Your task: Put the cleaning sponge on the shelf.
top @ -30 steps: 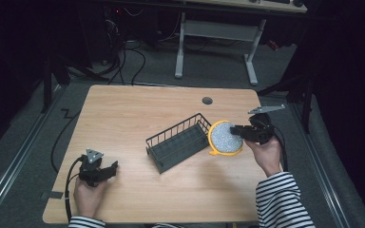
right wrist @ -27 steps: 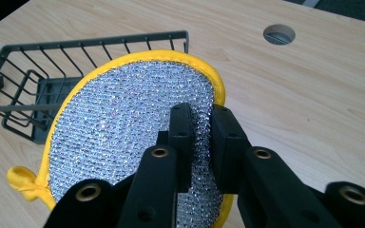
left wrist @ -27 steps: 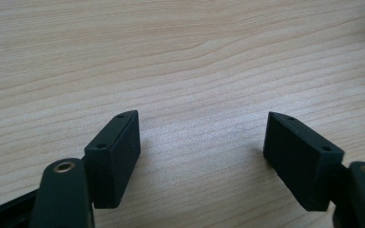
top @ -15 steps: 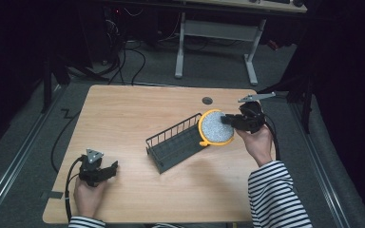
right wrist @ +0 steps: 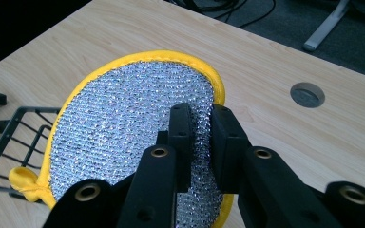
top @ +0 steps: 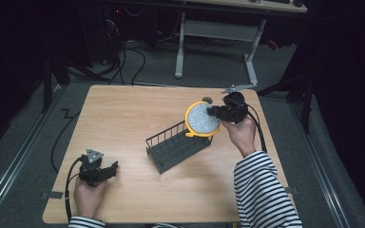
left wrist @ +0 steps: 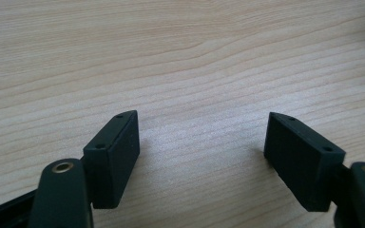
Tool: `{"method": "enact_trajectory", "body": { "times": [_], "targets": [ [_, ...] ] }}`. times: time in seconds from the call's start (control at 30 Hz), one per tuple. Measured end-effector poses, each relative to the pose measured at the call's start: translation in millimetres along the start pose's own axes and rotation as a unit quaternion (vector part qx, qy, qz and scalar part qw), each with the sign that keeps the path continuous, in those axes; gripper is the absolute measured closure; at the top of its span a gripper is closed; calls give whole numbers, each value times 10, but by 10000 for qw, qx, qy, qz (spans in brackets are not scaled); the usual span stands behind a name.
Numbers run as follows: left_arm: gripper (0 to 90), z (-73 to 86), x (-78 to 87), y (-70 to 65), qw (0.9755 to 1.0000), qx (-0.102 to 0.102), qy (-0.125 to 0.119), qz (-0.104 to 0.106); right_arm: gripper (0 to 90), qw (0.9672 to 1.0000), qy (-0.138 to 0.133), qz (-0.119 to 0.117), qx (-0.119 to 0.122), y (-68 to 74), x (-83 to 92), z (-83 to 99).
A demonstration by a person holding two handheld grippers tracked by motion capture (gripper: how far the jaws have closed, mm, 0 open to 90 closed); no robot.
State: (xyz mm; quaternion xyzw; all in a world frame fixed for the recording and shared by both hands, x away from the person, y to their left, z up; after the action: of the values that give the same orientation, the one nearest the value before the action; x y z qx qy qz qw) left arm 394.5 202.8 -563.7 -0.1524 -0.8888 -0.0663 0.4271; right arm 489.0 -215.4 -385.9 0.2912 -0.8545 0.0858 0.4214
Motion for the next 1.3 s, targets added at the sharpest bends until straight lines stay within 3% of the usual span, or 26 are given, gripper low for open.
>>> {"method": "enact_trajectory", "body": {
  "times": [0.23,0.7,0.93,1.03,1.3],
  "targets": [
    [284,0,-1,1,10000,3,-5,0,803,10000,-16,76,46,40,-129,-87],
    [283,0,-1,0,10000,-4,-1,4,800,9998,192,-27,80,125,-505,-137],
    [283,-1,-1,-1,10000,0,-5,6,795,9997,216,-66,42,174,-581,-154],
    [282,0,0,-1,10000,-9,1,4,791,9995,300,-37,135,204,-640,-133],
    [282,0,0,-1,10000,-8,1,5,787,9994,322,-56,101,184,-708,-64]
  ]
}}
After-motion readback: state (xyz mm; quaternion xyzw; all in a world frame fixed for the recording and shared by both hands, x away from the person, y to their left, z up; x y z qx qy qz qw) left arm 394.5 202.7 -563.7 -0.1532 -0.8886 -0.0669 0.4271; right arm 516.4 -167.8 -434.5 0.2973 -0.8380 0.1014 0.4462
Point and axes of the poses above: each handheld gripper's, and its own axes: x roughly backward along the jaws, z roughly out of its underside, y roughly to its left, the point moved 4 cm from there along -x, roughly forward along the jaws, and after that the axes turned 9 degrees about y, right-handed, at the moved point
